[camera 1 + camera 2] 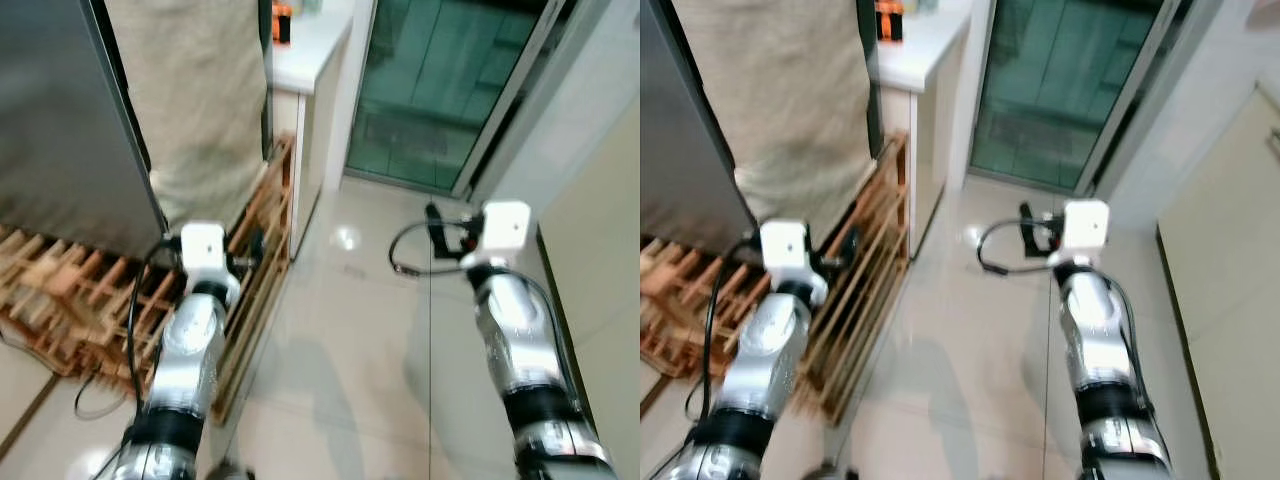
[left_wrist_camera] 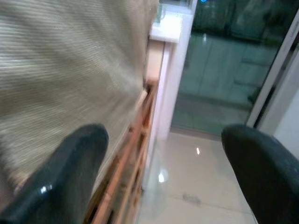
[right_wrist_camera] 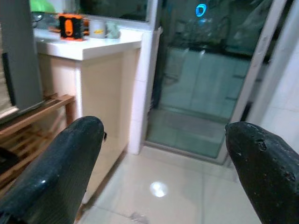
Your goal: Restocking fridge
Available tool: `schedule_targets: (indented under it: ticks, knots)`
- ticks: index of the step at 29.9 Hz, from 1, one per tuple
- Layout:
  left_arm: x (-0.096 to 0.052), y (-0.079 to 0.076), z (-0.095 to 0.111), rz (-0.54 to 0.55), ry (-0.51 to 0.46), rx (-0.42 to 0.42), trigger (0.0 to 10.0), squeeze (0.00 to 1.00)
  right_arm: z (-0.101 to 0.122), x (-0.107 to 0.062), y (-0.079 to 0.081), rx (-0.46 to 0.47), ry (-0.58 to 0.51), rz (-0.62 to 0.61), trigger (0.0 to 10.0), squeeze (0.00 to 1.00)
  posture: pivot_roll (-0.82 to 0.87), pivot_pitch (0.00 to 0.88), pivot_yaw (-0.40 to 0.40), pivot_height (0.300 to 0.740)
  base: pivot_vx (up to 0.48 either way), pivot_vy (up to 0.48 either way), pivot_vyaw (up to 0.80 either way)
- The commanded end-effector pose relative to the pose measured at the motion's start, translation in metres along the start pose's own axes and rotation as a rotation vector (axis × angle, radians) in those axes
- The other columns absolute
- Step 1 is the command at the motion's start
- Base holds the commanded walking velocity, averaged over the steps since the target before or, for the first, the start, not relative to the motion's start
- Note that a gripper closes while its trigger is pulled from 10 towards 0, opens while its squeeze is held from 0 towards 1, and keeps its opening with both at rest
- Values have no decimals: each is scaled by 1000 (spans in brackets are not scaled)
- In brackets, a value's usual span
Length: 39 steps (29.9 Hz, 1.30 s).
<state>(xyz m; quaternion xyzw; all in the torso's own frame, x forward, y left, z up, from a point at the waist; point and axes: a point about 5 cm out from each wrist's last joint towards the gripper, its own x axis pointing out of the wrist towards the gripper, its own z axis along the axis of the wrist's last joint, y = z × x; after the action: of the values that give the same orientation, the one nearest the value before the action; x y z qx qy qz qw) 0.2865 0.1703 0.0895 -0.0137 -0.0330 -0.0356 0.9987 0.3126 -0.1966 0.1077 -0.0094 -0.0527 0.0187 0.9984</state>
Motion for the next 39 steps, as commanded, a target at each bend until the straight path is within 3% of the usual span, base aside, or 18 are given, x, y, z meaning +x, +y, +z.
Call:
schedule_targets:
  ticks: [1, 5, 8, 10, 16, 25, 26, 28, 32, 39]
  knots:
    - [6, -10, 22, -36, -89, 19, 10000, 0, 10, 3, 0, -25, -36, 12, 10000, 0, -91, 2, -68, 740, 0, 0, 0]
    - [29, -16, 39, -20, -133, -29, 9686, 0, 10, 14, 13, -21, -22, 48, 10000, 0, -85, 1, -70, 740, 0, 217, 0]
    - [34, -18, 42, -26, -115, -18, 9490, 0, 14, 16, 24, -27, -39, 94, 10000, 0, -88, 3, -67, 740, 0, 480, 0]
    - [34, -20, 41, -38, -89, -7, 10000, 0, 15, 15, 27, -32, -40, 107, 10000, 0, -87, 4, -65, 740, 0, 467, 0]
    - [35, -22, 39, -22, -44, 7, 10000, 0, 10, 12, 30, -26, -21, 108, 10000, 0, -85, 13, -57, 740, 0, 402, 0]
    - [38, -21, 51, -7, -93, -10, 10000, 0, 9, 13, 32, -34, -11, 110, 10000, 0, -89, 20, -54, 740, 0, 66, 0]
    - [35, -23, 56, -41, -122, -61, 10000, 0, 9, 12, 32, -36, -10, 111, 10000, 0, -90, 21, -53, 740, 0, 0, 0]
    - [33, -22, 60, -62, -145, -89, 10000, 0, 9, 12, 32, -38, -10, 111, 10000, 0, -91, 22, -53, 740, 0, 0, 0]
    - [31, -17, 65, -51, -155, -66, 10000, 0, 9, 12, 32, -39, -8, 110, 10000, 0, -88, 24, -53, 740, 0, 0, 0]
    - [49, -21, 73, -16, -133, -46, 10000, 0, 8, 14, 35, -39, -4, 118, 10000, 0, -83, 23, -59, 740, 0, 0, 0]
